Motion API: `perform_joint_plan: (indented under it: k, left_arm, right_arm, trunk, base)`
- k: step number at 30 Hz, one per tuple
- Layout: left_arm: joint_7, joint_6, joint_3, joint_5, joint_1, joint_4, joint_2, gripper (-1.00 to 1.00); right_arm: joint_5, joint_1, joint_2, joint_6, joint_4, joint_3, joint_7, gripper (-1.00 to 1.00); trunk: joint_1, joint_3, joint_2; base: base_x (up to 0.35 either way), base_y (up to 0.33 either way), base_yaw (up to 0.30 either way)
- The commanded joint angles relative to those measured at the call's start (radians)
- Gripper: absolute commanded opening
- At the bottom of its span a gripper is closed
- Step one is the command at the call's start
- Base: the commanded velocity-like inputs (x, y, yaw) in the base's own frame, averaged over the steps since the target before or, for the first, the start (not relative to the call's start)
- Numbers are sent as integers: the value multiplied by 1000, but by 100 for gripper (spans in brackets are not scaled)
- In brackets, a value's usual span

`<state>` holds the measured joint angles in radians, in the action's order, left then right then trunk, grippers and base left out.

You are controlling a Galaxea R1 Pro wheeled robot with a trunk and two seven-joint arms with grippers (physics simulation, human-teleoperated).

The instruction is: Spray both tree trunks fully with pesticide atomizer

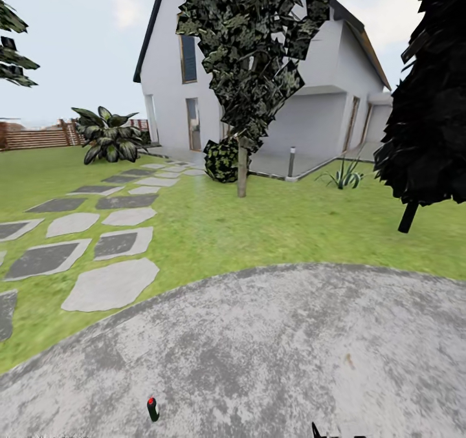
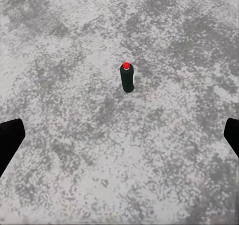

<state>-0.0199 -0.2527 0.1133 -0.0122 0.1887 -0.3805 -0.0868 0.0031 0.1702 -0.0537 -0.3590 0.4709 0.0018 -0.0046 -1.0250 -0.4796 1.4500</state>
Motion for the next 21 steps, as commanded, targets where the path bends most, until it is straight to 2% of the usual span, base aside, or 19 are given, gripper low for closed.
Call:
perform_joint_plan:
  k: [1,9,21]
  left_arm:
    - [0,0,0,0,0,5,0,100]
    - [0,-10,0,0,0,11,2,100]
    - [-1,-11,2,0,0,11,2,100]
  right_arm:
    - [0,0,0,0,0,0,0,100]
    - [1,0,0,0,-1,1,0,100]
    - [0,0,0,0,-48,3,0,100]
  trunk:
    - [0,0,0]
    - [0,-4,0]
    - [0,-8,0]
  base:
    - [228,-240,270]
    - [200,-243,270]
    - [94,-273,270]
